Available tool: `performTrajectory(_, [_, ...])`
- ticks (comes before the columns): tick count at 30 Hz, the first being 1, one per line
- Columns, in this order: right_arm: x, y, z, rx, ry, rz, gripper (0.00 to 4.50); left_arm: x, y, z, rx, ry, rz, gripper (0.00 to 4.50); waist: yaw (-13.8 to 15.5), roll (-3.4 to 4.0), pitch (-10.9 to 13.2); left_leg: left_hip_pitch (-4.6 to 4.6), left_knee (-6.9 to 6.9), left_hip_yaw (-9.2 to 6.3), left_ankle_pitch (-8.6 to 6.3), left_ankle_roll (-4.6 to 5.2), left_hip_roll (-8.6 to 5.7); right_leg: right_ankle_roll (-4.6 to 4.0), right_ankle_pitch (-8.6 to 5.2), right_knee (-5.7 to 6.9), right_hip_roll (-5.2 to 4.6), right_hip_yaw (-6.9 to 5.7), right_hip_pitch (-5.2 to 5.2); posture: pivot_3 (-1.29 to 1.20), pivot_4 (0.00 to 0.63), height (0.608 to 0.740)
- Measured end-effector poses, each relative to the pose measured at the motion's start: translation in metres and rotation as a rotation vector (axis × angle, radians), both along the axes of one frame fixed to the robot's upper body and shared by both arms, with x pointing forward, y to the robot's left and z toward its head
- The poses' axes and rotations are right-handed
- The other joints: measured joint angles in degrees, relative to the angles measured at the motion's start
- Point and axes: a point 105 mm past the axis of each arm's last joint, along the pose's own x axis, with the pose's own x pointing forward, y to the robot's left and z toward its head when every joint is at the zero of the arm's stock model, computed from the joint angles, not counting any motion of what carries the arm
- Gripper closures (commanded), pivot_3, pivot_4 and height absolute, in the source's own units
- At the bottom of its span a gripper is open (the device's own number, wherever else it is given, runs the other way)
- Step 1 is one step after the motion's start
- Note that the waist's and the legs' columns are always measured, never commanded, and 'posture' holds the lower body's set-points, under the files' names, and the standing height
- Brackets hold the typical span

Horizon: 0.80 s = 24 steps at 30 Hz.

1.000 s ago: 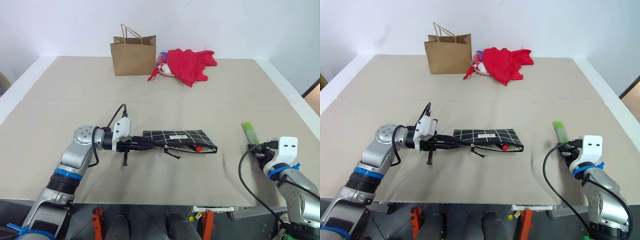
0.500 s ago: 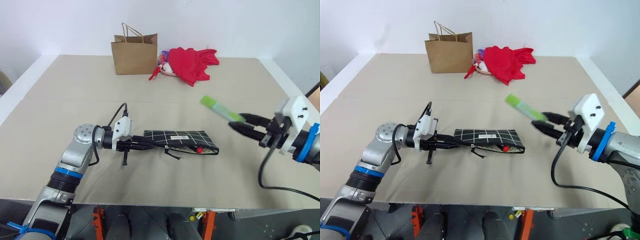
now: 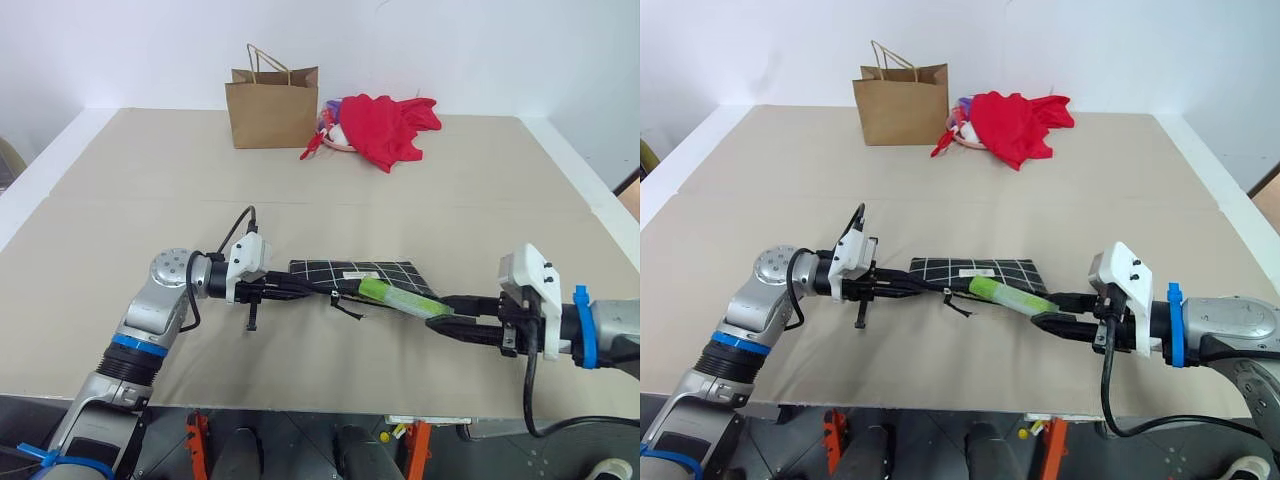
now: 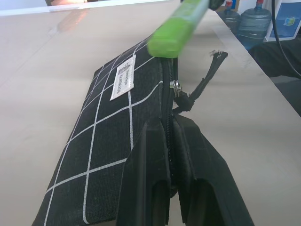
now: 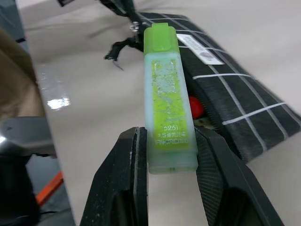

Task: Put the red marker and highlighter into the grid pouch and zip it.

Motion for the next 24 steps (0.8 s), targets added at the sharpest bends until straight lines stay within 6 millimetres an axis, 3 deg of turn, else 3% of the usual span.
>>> performTrajectory(10, [-0.002, -0.004, -0.007, -0.033, 0.018, 0.008, 3.49, 0.0, 0.0, 0.0, 0.0, 0.0, 0.0, 4.5, -0.04, -0.01, 0.01, 0.02, 0.03, 0.0, 0.0, -0.01, -0.01, 0.01, 0.01, 0.0, 0.0, 0.0, 0.01, 0.0, 0.15, 0.74])
performTrajectory(17, [0.008, -0.004, -0.003, -0.016, 0.014, -0.019, 3.49, 0.0, -0.001, 0.001, -0.002, -0.004, -0.003, 4.5, -0.05, -0.01, 0.01, 0.01, 0.01, 0.0, 0.0, -0.01, 0.0, 0.01, 0.01, 0.0, 0.0, 0.0, 0.0, 0.0, 0.15, 0.74])
performTrajectory(24, [0.018, 0.007, -0.013, -0.038, 0.043, 0.015, 3.49, -0.003, -0.008, 0.001, -0.013, -0.007, -0.024, 4.5, -0.1, -0.01, 0.01, 0.01, 0.03, 0.0, 0.0, -0.01, 0.0, 0.01, 0.02, 0.0, 0.0, 0.0, 0.0, 0.0, 0.15, 0.74])
